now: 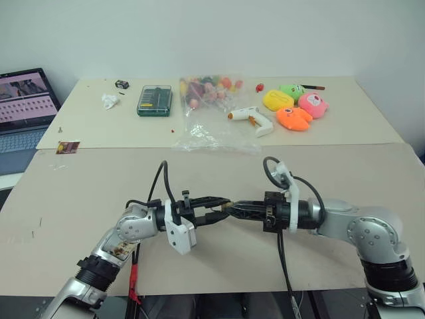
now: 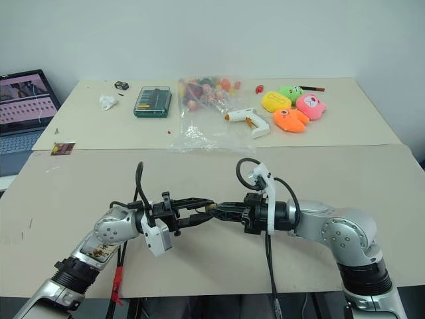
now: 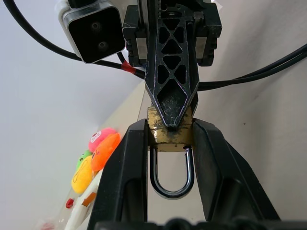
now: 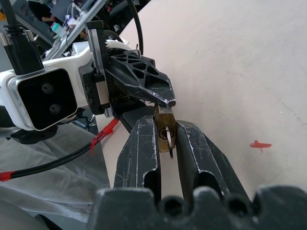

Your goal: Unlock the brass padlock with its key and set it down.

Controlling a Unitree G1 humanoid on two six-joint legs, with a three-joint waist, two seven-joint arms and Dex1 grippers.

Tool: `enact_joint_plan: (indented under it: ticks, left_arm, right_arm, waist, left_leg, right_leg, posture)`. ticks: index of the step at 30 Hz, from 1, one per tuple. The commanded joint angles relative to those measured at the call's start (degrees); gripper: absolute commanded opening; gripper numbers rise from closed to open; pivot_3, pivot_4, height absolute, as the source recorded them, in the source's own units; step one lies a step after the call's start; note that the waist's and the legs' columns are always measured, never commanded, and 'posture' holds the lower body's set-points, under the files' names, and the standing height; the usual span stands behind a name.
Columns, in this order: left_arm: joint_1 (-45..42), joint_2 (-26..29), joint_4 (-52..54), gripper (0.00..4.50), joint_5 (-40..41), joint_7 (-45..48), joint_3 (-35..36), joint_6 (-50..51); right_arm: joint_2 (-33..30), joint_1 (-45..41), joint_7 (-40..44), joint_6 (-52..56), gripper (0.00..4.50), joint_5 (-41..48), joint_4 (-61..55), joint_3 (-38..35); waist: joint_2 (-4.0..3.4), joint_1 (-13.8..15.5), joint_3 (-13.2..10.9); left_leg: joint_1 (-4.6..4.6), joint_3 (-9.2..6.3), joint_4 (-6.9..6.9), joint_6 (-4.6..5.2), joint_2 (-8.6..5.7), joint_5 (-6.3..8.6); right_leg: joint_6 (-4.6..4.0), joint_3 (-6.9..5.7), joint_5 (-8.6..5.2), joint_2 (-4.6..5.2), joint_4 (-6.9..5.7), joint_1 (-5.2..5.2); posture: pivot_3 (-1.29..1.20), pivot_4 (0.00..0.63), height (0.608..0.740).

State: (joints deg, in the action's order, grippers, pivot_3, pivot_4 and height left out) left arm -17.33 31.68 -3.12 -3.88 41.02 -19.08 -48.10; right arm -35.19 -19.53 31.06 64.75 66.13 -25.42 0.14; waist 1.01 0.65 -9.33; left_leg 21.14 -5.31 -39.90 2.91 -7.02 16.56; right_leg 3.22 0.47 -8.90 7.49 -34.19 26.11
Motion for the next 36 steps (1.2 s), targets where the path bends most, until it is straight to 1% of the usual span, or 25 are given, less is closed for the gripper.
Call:
enact_joint_plan:
  ticks: [1,11,13,14,15,16,20,22,24,25,27,29,31,33,35,36]
  left_arm:
    - [-0.7,-0.7,2.9,0.82,0.9,-0.8,0.6,-0.6]
    - [0.5,1.3,2.4,0.82,3.0,-0.5,2.6,1.5]
    - [0.6,1.2,2.5,1.84,3.6,-0.7,2.6,1.7]
    - [0.6,1.1,2.8,2.08,4.3,-0.5,2.5,2.1]
    - [0.5,0.8,3.0,2.52,4.4,-0.5,2.4,2.3]
    - [0.5,0.5,3.2,2.82,4.2,-0.5,2.3,2.6]
    - [0.9,0.3,3.2,4.44,3.7,-0.4,2.5,3.4]
    - [1.6,1.2,2.6,4.48,5.8,0.7,2.8,4.7]
    - [2.5,2.0,1.9,4.48,9.8,2.6,3.3,9.0]
    - [3.0,2.2,1.8,4.48,12.8,4.0,3.4,13.5]
    - [3.3,2.4,2.2,4.48,20.9,6.9,4.1,26.3]
    - [3.1,1.7,3.4,4.48,27.2,6.6,6.8,35.1]
    - [3.1,2.0,4.8,4.48,30.2,8.1,8.3,40.3]
    - [3.4,2.1,5.7,4.48,31.0,9.6,8.7,43.9]
    - [3.5,1.3,6.3,3.97,32.2,10.2,9.2,47.4]
    - [3.5,1.0,6.8,3.79,33.1,10.5,9.4,49.3]
  right_arm:
    - [0.5,-0.8,-0.3,0.4,0.11,0.9,-0.8,-0.5]
    - [0.0,-1.6,0.1,-0.3,0.11,-1.4,0.3,-0.4]
    - [0.0,-1.8,0.3,-0.4,0.11,-1.5,0.5,-0.5]
    - [0.1,-1.9,0.3,-0.4,0.11,-1.6,0.5,-0.5]
    - [0.1,-2.0,0.4,-0.4,0.11,-1.7,0.6,-0.5]
    - [0.1,-2.0,0.6,-0.4,0.11,-1.8,0.6,-0.5]
    - [0.1,-1.9,0.7,-0.4,0.11,-1.9,0.5,-0.6]
    - [-0.1,-1.7,1.0,-0.4,0.11,-1.7,0.3,-1.0]
    - [-0.5,-1.6,1.4,-0.4,0.11,-1.8,0.3,-1.3]
    - [-0.7,-1.6,1.7,-0.5,0.11,-1.8,0.3,-1.5]
    - [-1.4,-1.6,2.6,-0.7,0.11,-1.6,0.0,-1.9]
    - [-2.2,-1.4,3.6,-0.7,0.11,-1.4,-0.3,-2.2]
    - [-3.1,-1.1,5.0,-0.9,0.11,-1.6,-0.5,-2.3]
    - [-3.6,-1.0,5.9,-1.0,0.11,-1.6,-0.6,-2.6]
    - [-3.8,-1.4,6.4,-1.1,0.11,-1.0,-0.7,-3.1]
    - [-3.8,-1.6,6.6,-1.1,0.11,-0.7,-0.8,-3.4]
  waist:
    - [0.0,0.0,0.0]
    - [0.0,-0.1,0.0]
    - [0.0,0.0,0.0]
    - [0.0,0.0,0.0]
    - [0.0,0.0,0.0]
    - [0.0,0.0,0.0]
    - [0.0,0.0,0.0]
    - [0.0,-0.1,0.0]
    - [-0.01,-0.2,0.0]
    - [-0.01,-0.2,0.0]
    - [-0.01,-0.2,0.0]
    - [0.0,-0.3,0.0]
    - [0.0,-0.4,0.0]
    - [0.0,-0.5,0.0]
    - [0.0,-0.5,0.0]
    - [0.0,-0.5,0.0]
  left_leg:
    - [0.0,0.0,0.0,0.0,0.0,0.0]
    - [0.0,0.0,0.0,0.0,0.01,0.0]
    - [0.0,0.0,0.0,0.0,0.0,0.0]
    - [0.0,0.0,0.0,0.0,0.0,0.0]
    - [0.0,0.0,0.0,0.0,0.0,0.0]
    - [0.0,0.0,0.0,0.0,0.0,0.0]
    - [0.0,0.0,0.0,0.0,0.0,0.0]
    - [0.0,0.0,0.0,0.0,0.0,0.0]
    - [-0.01,0.0,0.02,0.0,0.01,0.0]
    - [-0.01,0.0,0.02,0.0,0.01,0.0]
    - [-0.01,0.0,0.02,0.01,0.01,0.0]
    - [-0.01,0.0,0.0,0.05,0.01,0.02]
    - [-0.01,0.0,0.0,0.05,0.01,0.02]
    - [-0.01,0.0,0.01,0.05,0.01,0.02]
    - [-0.01,0.0,0.01,0.04,0.01,0.02]
    - [-0.01,0.0,0.01,0.04,0.01,0.02]
  right_leg:
    - [0.0,0.0,0.0,0.0,0.0,0.0]
    - [0.0,0.0,0.0,0.0,-0.01,0.01]
    - [0.0,0.0,0.0,0.0,-0.01,0.01]
    - [0.0,0.0,0.0,0.0,0.0,0.0]
    - [0.0,-0.01,0.0,0.0,-0.01,0.0]
    - [0.0,0.0,0.0,0.0,-0.01,0.01]
    - [0.0,0.0,0.0,0.0,0.0,0.01]
    - [0.0,0.0,0.0,0.0,0.0,0.01]
    - [0.0,0.0,0.0,-0.02,-0.01,0.02]
    - [0.0,0.0,0.0,-0.02,-0.02,0.03]
    - [0.0,0.0,0.0,-0.02,-0.03,0.02]
    - [0.01,-0.01,-0.01,-0.03,-0.06,0.02]
    - [0.02,-0.01,-0.01,-0.04,-0.05,0.04]
    - [0.01,0.0,-0.01,-0.04,-0.04,0.04]
    - [0.01,0.01,-0.01,-0.04,-0.01,0.03]
    - [0.01,0.01,0.0,-0.04,0.0,0.03]
  posture:
    - [0.0,0.15,0.74]
    - [0.0,0.15,0.74]
    - [0.0,0.15,0.74]
    - [0.0,0.15,0.74]
    - [0.0,0.15,0.74]
    - [0.0,0.15,0.74]
    - [0.0,0.15,0.74]
    - [0.0,0.15,0.74]
    - [0.0,0.15,0.74]
    - [0.0,0.15,0.74]
    - [0.0,0.15,0.74]
    - [0.0,0.15,0.74]
    - [0.0,0.15,0.74]
    - [0.0,0.15,0.74]
    - [0.0,0.15,0.74]
    - [0.0,0.15,0.74]
